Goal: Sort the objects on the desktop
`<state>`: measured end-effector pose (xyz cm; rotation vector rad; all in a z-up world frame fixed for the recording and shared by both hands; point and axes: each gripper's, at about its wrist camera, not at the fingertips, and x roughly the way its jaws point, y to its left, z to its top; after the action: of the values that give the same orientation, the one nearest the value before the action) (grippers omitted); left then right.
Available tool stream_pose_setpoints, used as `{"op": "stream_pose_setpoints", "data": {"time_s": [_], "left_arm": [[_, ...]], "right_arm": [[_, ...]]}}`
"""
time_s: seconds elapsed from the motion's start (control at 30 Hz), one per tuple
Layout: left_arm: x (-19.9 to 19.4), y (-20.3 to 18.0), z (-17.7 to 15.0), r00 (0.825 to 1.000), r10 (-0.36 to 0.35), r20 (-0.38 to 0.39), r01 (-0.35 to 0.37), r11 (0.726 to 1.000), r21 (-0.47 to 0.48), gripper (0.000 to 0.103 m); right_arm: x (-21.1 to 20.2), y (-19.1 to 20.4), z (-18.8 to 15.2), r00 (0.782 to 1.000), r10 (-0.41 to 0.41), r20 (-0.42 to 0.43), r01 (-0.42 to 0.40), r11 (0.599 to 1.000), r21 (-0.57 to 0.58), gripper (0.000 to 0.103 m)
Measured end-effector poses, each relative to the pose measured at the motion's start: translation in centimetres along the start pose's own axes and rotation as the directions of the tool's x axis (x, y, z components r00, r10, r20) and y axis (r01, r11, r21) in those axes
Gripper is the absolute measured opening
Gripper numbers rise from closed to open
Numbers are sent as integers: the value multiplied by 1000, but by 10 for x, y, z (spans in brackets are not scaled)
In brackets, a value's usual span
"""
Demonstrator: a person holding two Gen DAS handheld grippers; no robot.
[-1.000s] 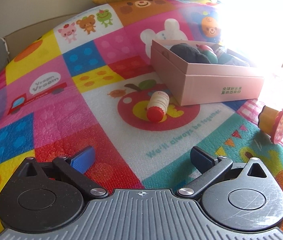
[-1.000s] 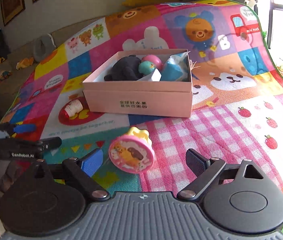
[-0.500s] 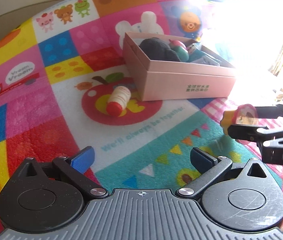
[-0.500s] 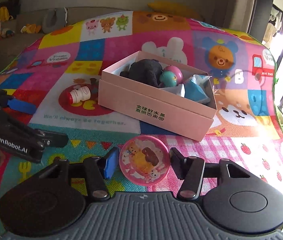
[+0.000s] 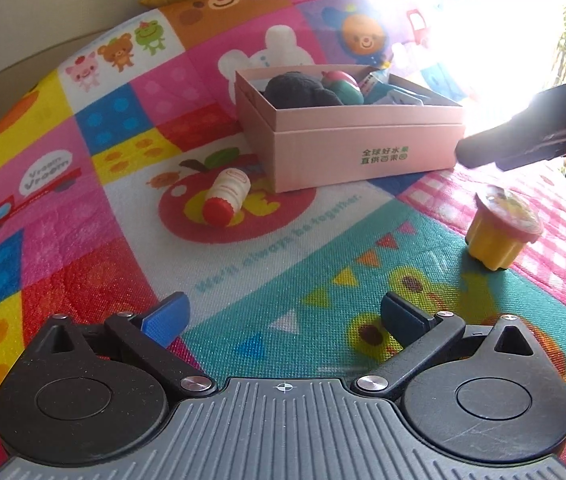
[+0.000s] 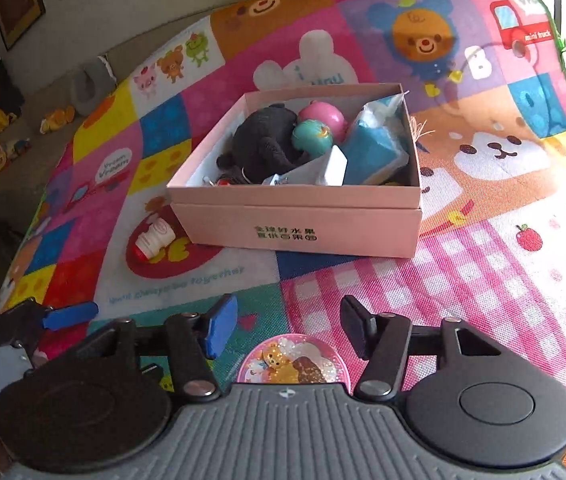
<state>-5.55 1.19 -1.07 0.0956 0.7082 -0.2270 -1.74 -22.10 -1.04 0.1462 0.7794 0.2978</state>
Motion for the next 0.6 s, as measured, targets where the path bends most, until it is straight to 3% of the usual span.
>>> {"op": "stream_pose_setpoints", "data": {"time_s": [0.07, 0.13, 0.23, 0.33, 0.43, 0.6], "left_arm": [[0, 2, 1, 1000, -2, 1, 2, 1000, -17, 103], [1, 4, 6, 1000, -8, -7, 8, 999, -45, 103], [6, 15, 19, 998, -47, 29, 50, 994, -97, 103], [16, 19, 34, 995, 44, 90, -38, 997, -63, 103], [25, 22, 47, 980, 137, 142, -137, 991, -14, 103], [33, 25, 53, 985, 113, 131, -115, 993, 7, 102]], "right_arm": [[-15, -11, -4, 995, -46, 89, 42, 998, 42, 85], [-23, -21, -11, 977, -134, 166, 124, 990, 68, 88], [-18, -31, -23, 942, -256, 215, 240, 966, 98, 90], [-6, -44, -33, 947, -243, 210, 215, 966, 146, 90], [-1, -51, -40, 952, -212, 221, 172, 967, 187, 90], [3, -59, -46, 958, -184, 222, 134, 966, 221, 90]]}}
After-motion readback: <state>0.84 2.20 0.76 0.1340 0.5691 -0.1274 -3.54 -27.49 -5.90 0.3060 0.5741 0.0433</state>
